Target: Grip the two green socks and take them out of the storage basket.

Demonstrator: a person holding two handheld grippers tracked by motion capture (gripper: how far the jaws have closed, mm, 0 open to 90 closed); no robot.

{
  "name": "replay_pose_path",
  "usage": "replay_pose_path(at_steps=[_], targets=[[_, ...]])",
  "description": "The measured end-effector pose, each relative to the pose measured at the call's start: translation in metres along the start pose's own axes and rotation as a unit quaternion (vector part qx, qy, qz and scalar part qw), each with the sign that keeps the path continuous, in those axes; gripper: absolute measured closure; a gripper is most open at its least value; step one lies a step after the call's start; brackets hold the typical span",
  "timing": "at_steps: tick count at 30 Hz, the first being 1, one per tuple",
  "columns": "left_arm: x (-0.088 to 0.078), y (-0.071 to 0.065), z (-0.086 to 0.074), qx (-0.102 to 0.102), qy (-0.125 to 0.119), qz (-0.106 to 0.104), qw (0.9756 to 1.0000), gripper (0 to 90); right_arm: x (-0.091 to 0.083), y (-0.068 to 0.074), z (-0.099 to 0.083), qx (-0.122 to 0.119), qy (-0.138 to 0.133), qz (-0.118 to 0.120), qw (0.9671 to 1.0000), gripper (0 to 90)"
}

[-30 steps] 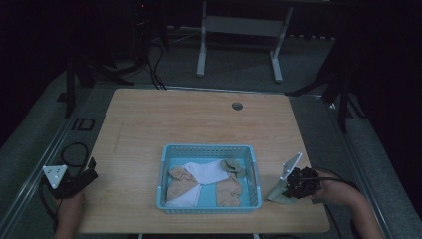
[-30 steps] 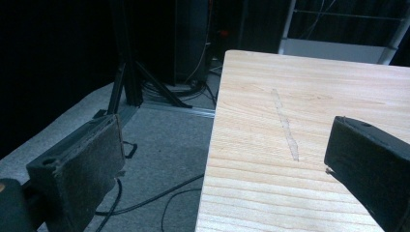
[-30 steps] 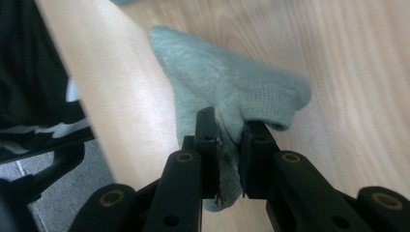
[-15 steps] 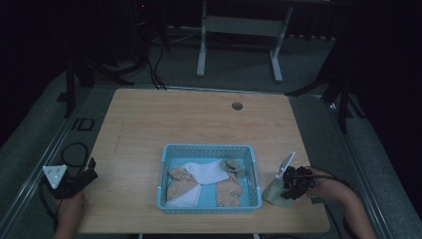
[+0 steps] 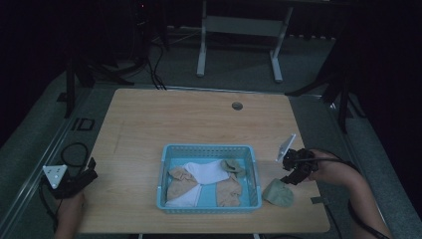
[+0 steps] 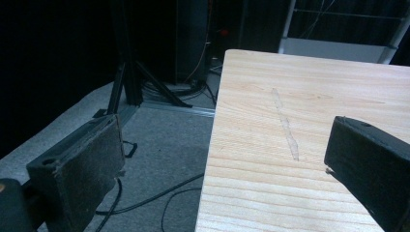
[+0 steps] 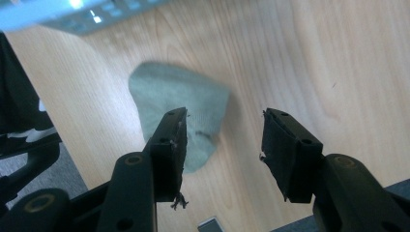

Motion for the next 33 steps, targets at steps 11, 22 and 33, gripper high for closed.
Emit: replay_pose_path(at_steps=[11,22,33], targets=[[0.000,0.000,0.000,-0.002,0.000,-0.002,1.0000,0.7,-0.016,0.001,0.050,-0.038,0.009,-0.005,0.9992,53.4],[0.000,0.001,0.000,-0.002,-0.001,-0.003,1.0000,0.7,-0.013,0.006,0.094,-0.076,0.010,0.001,0.9970,53.3],[0.000,0.001,0.000,-0.002,-0.002,-0.005,1.0000,0.7,0.013,0.010,0.129,-0.100,0.028,0.017,0.9945,53.3]])
Point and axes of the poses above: each handheld gripper's, and its own axes: x roughly forward along the jaws, z roughly out of its top, y roughly to its left, the point moved 2 cm from there along x, roughly forward along the jaws, and after that the axes turned 7 degrees about y, right-handed, at the moved point
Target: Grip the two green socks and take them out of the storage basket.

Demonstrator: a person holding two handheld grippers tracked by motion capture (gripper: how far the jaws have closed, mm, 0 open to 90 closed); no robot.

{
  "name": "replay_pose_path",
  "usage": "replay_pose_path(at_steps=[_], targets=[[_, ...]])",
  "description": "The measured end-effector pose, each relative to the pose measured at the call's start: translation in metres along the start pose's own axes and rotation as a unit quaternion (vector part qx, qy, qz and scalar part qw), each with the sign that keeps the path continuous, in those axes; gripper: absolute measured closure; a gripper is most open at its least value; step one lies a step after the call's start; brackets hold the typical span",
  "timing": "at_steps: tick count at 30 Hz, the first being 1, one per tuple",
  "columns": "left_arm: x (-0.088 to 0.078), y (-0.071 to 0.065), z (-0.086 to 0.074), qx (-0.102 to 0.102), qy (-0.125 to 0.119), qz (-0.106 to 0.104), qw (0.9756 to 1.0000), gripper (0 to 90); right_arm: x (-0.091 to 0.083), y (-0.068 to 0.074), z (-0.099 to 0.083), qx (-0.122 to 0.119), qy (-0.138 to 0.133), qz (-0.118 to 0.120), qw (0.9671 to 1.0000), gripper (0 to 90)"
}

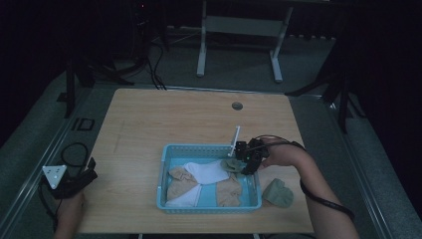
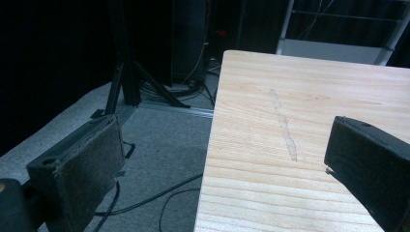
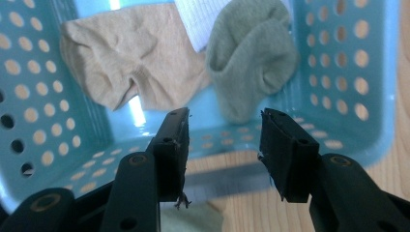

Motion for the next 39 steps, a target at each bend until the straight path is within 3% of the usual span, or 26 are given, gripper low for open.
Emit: replay_pose_path(at_steps=[9,15,17,22,23,26,31,39], targets=[[0.000,0.000,0.000,-0.001,-0.002,-0.001,1.0000,0.7,0.024,-0.003,0.019,-0.008,0.021,0.010,0.9997,52.0],[0.000,0.000,0.000,-0.001,-0.002,-0.002,1.0000,0.7,0.040,-0.006,0.029,-0.005,0.042,0.000,0.9991,51.9],[0.000,0.000,0.000,0.000,-0.002,-0.002,1.0000,0.7,0.045,-0.008,0.031,0.000,0.053,-0.008,0.9986,55.0],[0.000,0.000,0.000,-0.001,-0.002,-0.003,1.0000,0.7,0.048,-0.010,0.034,0.003,0.049,-0.010,0.9987,74.3],[0.000,0.000,0.000,-0.001,-0.002,-0.003,1.0000,0.7,0.047,-0.011,0.034,0.002,0.049,-0.014,0.9987,80.3],[0.000,0.000,0.000,-0.001,-0.002,-0.002,1.0000,0.7,0.042,-0.011,0.034,0.003,0.044,-0.020,0.9988,83.5],[0.000,0.000,0.000,-0.001,-0.002,-0.002,1.0000,0.7,0.022,-0.013,0.030,0.023,0.020,-0.032,0.9990,83.5],[0.000,0.000,0.000,-0.001,-0.002,-0.001,1.0000,0.7,-0.015,-0.006,0.024,0.010,-0.008,-0.035,0.9993,84.2]])
Point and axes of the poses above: each handheld gripper's, and its own axes: x roughly forward along the jaws, z roughly out of its top, y roughly to its left, the point moved 2 cm from there along x, roughly forward along the jaws, and after that the axes turned 7 degrees about y, right-handed, at the moved point
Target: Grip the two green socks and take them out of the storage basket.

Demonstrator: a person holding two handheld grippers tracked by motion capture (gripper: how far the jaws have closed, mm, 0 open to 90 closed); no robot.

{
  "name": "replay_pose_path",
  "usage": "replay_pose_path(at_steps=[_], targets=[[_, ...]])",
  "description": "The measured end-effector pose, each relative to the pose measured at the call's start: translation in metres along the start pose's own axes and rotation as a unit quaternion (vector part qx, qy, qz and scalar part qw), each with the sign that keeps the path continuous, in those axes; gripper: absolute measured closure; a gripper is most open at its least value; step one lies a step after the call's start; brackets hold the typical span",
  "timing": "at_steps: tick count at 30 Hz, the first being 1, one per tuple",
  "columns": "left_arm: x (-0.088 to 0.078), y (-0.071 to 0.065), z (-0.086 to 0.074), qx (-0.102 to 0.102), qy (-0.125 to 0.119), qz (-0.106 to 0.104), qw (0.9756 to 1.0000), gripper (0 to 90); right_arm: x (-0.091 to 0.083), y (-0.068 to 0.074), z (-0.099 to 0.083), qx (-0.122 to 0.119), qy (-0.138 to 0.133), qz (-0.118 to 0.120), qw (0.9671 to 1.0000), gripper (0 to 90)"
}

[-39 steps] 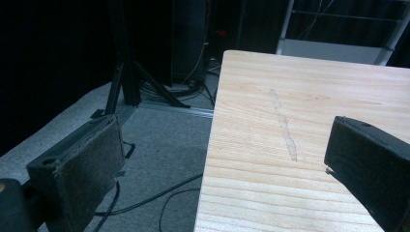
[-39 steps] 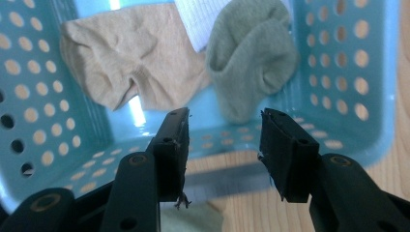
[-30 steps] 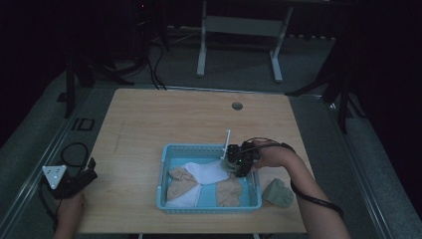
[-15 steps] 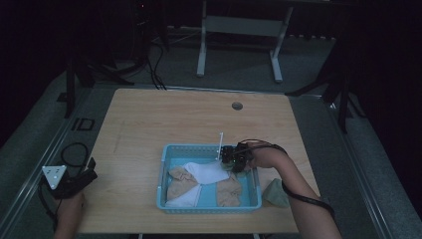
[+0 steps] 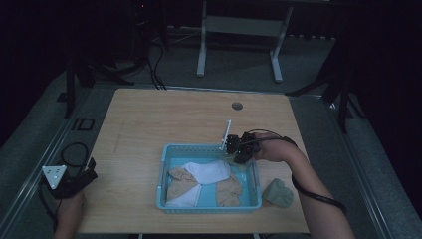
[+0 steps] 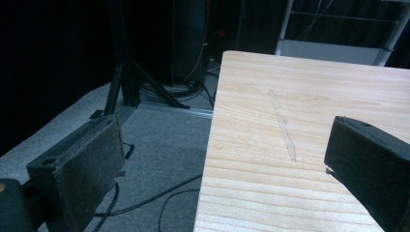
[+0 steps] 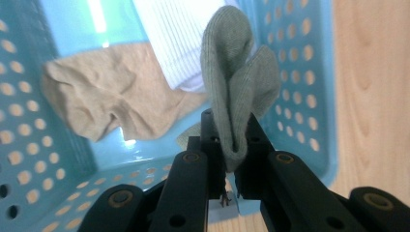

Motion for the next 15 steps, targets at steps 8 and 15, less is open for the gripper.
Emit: replay_pose_path(at_steps=[8,15], targets=[[0.000,0.000,0.000,0.000,0.000,0.000,1.0000,0.7,-0.036,0.006,-0.005,-0.011,-0.037,-0.003,0.9992,84.7],[0.000,0.000,0.000,0.000,0.000,0.000,1.0000,0.7,-0.067,0.007,-0.015,-0.006,-0.061,-0.024,0.9978,84.7]])
Point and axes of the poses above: each handheld gripper's, and its own axes: x roughly forward along the jaws, z roughly out of its top, y roughly to its left, the point moved 2 cm from there along x, roughly forward along the jaws, and after that the axes turned 7 degrees about y, right-handed, at the moved point
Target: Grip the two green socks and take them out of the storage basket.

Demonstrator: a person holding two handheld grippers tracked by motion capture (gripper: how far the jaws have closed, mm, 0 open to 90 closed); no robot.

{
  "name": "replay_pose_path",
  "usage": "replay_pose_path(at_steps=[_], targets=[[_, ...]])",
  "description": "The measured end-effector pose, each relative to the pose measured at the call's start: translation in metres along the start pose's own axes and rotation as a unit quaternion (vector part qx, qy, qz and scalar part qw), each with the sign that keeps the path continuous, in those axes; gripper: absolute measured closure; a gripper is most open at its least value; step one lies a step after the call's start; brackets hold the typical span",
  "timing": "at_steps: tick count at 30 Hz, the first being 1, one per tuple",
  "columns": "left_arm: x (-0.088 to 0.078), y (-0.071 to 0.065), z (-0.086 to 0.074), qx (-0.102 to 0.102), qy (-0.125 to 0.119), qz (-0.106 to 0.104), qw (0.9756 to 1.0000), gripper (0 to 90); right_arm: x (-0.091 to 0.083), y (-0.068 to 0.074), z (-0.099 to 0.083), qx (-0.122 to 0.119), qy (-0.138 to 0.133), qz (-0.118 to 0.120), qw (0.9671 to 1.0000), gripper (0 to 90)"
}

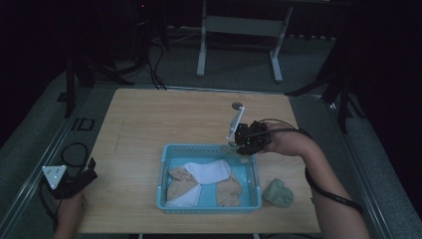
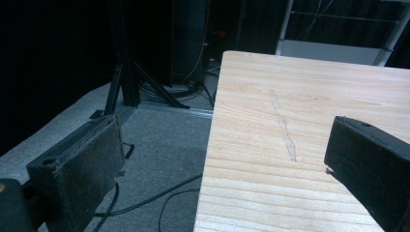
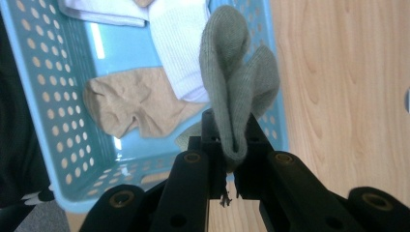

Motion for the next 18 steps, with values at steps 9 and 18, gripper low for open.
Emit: replay_pose_path(at_steps=[9,18], targets=[[0.000,0.000,0.000,0.001,0.001,0.001,1.0000,0.7,-0.019,-0.007,-0.026,0.024,-0.009,-0.012,0.9996,84.7],[0.000,0.000,0.000,0.001,0.001,0.001,1.0000,0.7,-0.014,-0.017,-0.063,0.064,-0.006,-0.009,0.9979,84.7]])
Point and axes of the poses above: each handheld gripper's, and its own axes: x roughly forward along the jaws, z roughly out of its top, y roughly to its left, the point moved 2 cm from there along x, roughly forward along the jaws, and after that the axes turned 7 degrees about y, right-handed, at the moved point
